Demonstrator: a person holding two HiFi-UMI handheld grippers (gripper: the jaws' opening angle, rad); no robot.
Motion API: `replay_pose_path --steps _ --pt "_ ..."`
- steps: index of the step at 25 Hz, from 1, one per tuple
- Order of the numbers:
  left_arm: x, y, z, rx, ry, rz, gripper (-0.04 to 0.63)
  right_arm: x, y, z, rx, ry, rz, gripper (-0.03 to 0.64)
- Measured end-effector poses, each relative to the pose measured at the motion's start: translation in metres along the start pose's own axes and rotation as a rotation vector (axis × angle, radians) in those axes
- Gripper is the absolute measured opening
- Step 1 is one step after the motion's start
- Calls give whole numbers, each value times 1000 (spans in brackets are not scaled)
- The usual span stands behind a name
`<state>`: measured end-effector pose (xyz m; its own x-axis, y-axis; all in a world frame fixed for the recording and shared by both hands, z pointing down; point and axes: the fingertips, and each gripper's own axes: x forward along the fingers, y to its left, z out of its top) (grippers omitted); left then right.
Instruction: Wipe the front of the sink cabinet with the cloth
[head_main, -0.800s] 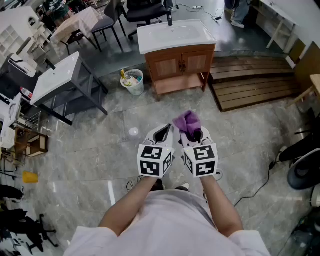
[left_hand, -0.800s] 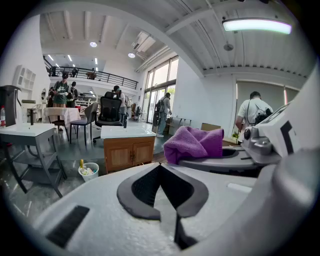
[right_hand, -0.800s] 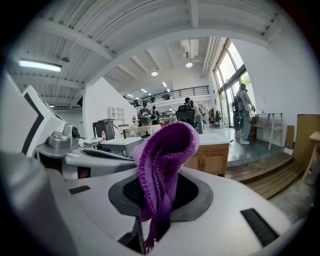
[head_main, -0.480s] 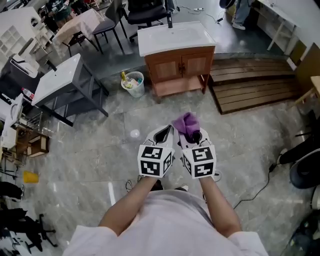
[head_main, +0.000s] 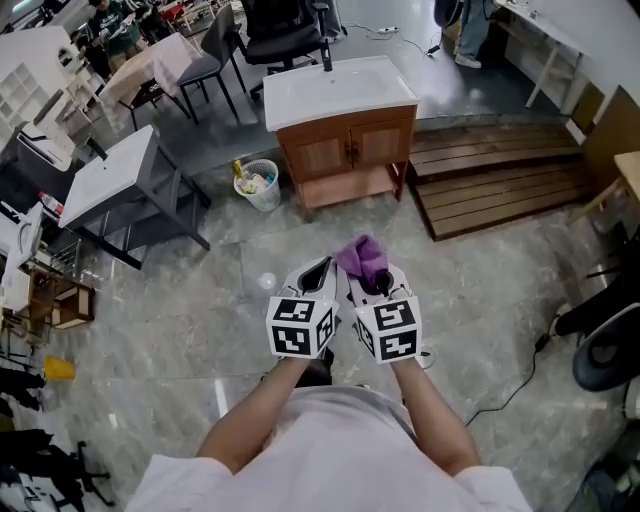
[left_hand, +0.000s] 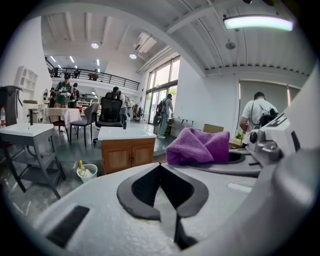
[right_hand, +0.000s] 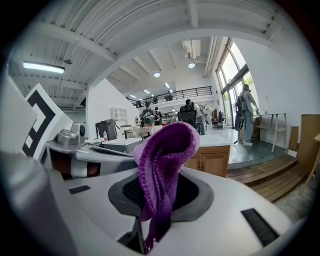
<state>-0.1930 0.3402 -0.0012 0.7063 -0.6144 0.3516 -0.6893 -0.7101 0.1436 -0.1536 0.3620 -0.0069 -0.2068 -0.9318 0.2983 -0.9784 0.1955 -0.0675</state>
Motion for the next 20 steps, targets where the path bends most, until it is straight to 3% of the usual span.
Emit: replay_pose_path --steps 10,20 --pt "72 27 21 -15 9 -33 5 58 -51 11 -10 29 -25 86" --pt "162 99 64 -31 34 -78 5 165 -94 46 -6 62 -53 84"
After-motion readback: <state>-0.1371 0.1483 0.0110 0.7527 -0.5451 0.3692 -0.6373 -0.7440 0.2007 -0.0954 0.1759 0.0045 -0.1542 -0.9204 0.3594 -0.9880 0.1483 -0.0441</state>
